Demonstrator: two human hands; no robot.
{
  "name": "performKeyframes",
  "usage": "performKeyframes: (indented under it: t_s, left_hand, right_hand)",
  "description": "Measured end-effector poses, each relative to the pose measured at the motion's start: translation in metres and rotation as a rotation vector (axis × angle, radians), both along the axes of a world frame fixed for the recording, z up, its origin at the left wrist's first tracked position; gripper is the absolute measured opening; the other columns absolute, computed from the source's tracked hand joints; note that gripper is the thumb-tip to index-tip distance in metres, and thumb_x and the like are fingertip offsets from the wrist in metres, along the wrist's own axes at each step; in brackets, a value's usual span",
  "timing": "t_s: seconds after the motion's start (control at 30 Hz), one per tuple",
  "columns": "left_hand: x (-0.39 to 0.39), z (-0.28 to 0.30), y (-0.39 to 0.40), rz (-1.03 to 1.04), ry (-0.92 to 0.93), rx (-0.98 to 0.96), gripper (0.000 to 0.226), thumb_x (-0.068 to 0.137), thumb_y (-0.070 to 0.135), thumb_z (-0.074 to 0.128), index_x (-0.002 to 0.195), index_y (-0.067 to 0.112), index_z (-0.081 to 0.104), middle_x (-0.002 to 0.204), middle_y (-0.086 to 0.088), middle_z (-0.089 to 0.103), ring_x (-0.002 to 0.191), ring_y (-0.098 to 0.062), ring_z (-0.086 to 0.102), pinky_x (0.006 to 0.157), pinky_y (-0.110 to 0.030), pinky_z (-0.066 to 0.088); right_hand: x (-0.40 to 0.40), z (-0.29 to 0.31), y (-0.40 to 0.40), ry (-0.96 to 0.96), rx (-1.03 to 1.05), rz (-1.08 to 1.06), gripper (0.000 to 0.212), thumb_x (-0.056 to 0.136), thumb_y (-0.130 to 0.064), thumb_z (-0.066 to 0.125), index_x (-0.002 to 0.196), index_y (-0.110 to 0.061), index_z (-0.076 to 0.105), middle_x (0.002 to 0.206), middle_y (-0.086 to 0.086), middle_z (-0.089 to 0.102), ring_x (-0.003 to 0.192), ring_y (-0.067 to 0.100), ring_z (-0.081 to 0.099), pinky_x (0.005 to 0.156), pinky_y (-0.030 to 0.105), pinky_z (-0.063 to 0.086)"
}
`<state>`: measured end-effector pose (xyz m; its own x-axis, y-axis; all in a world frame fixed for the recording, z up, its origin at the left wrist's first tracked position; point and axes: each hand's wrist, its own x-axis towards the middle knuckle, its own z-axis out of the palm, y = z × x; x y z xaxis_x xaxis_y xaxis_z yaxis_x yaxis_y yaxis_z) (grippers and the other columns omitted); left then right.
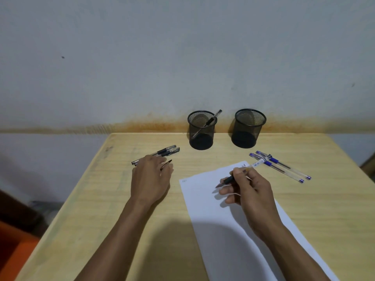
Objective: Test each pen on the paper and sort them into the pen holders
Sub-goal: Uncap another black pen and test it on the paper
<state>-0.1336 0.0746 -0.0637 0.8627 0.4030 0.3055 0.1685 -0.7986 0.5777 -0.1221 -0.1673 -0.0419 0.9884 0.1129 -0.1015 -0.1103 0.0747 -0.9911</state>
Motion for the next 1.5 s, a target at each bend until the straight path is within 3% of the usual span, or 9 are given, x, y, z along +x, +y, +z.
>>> performKeyframes:
  t_s: [0.13, 0.2, 0.4, 0.5, 0.73, 0.9, 1.0, 1.13, 1.5]
  left_hand:
    - [-0.026, -0.020, -0.016, -0.237, -0.050, 0.047, 0.023, 0.086, 0.033, 0.071, 0.103, 0.019, 0.074, 0.109, 0.006, 0.066, 0.108, -0.013, 0.057, 0.089, -0.027, 0.045]
    - [-0.028, -0.032, -0.015, -0.261, 0.009, 0.084, 0.034, 0.084, 0.040, 0.069, 0.111, 0.019, 0.072, 0.120, 0.005, 0.065, 0.115, -0.011, 0.054, 0.093, -0.024, 0.042]
    - [-0.025, -0.046, -0.013, -0.282, -0.032, 0.130, 0.040, 0.085, 0.040, 0.066, 0.109, 0.009, 0.074, 0.118, -0.008, 0.069, 0.112, -0.022, 0.061, 0.093, -0.037, 0.051]
    - [-0.023, -0.044, -0.011, -0.295, -0.021, 0.174, 0.038, 0.085, 0.037, 0.068, 0.109, 0.007, 0.073, 0.119, -0.011, 0.068, 0.112, -0.027, 0.061, 0.095, -0.037, 0.051]
    - [-0.023, -0.039, -0.011, -0.298, 0.046, 0.145, 0.045, 0.088, 0.044, 0.055, 0.112, 0.009, 0.071, 0.123, -0.012, 0.066, 0.116, -0.030, 0.059, 0.100, -0.043, 0.049]
    - [-0.024, -0.037, -0.013, -0.290, 0.033, 0.135, 0.042, 0.089, 0.040, 0.060, 0.115, 0.009, 0.070, 0.123, -0.010, 0.065, 0.116, -0.026, 0.058, 0.099, -0.041, 0.049]
    - [-0.023, -0.037, -0.013, -0.296, 0.027, 0.128, 0.042, 0.088, 0.040, 0.061, 0.115, 0.009, 0.070, 0.124, -0.010, 0.065, 0.117, -0.026, 0.057, 0.099, -0.042, 0.049]
    - [-0.022, -0.039, -0.013, -0.290, 0.032, 0.120, 0.042, 0.088, 0.039, 0.062, 0.116, 0.009, 0.070, 0.125, -0.009, 0.065, 0.119, -0.025, 0.056, 0.100, -0.042, 0.048]
    - [-0.022, -0.039, -0.014, -0.282, 0.024, 0.101, 0.041, 0.088, 0.038, 0.063, 0.116, 0.010, 0.070, 0.125, -0.008, 0.064, 0.120, -0.025, 0.055, 0.100, -0.043, 0.048]
  right_hand:
    - [0.002, 0.002, 0.011, 0.020, 0.063, -0.006, 0.005, 0.103, -0.010, 0.056, 0.103, -0.005, 0.052, 0.089, 0.018, 0.075, 0.074, 0.026, 0.077, 0.057, 0.032, 0.061]
    - [0.005, -0.001, 0.019, -0.015, -0.007, 0.000, 0.016, 0.093, 0.003, 0.066, 0.100, -0.005, 0.053, 0.087, 0.016, 0.075, 0.076, 0.022, 0.078, 0.060, 0.028, 0.062]
    - [0.025, -0.010, 0.047, -0.141, -0.362, 0.150, 0.016, 0.079, -0.002, 0.080, 0.084, -0.015, 0.072, 0.078, -0.003, 0.076, 0.074, 0.010, 0.073, 0.073, 0.027, 0.063]
    - [0.041, -0.011, 0.060, -0.186, -0.441, 0.196, 0.016, 0.075, -0.003, 0.082, 0.084, -0.013, 0.073, 0.079, 0.000, 0.076, 0.074, 0.012, 0.072, 0.072, 0.027, 0.063]
    - [0.057, -0.030, 0.074, -0.214, -0.435, 0.220, 0.010, 0.072, 0.002, 0.077, 0.073, -0.005, 0.069, 0.070, 0.012, 0.073, 0.068, 0.036, 0.069, 0.058, 0.052, 0.058]
    - [0.065, -0.046, 0.072, -0.268, -0.377, 0.243, 0.014, 0.068, -0.006, 0.077, 0.064, -0.012, 0.066, 0.067, 0.014, 0.070, 0.067, 0.043, 0.064, 0.058, 0.055, 0.055]
    - [0.068, -0.049, 0.072, -0.263, -0.331, 0.265, 0.014, 0.069, -0.004, 0.077, 0.064, -0.010, 0.065, 0.068, 0.019, 0.068, 0.064, 0.044, 0.061, 0.057, 0.052, 0.054]
    - [0.068, -0.051, 0.072, -0.261, -0.292, 0.282, 0.018, 0.069, -0.003, 0.077, 0.062, -0.010, 0.062, 0.067, 0.025, 0.065, 0.060, 0.025, 0.056, 0.056, 0.044, 0.049]
    - [0.066, -0.048, 0.072, -0.276, -0.292, 0.300, 0.019, 0.067, 0.001, 0.075, 0.063, 0.003, 0.057, 0.065, 0.031, 0.060, 0.057, 0.023, 0.050, 0.055, 0.036, 0.040]
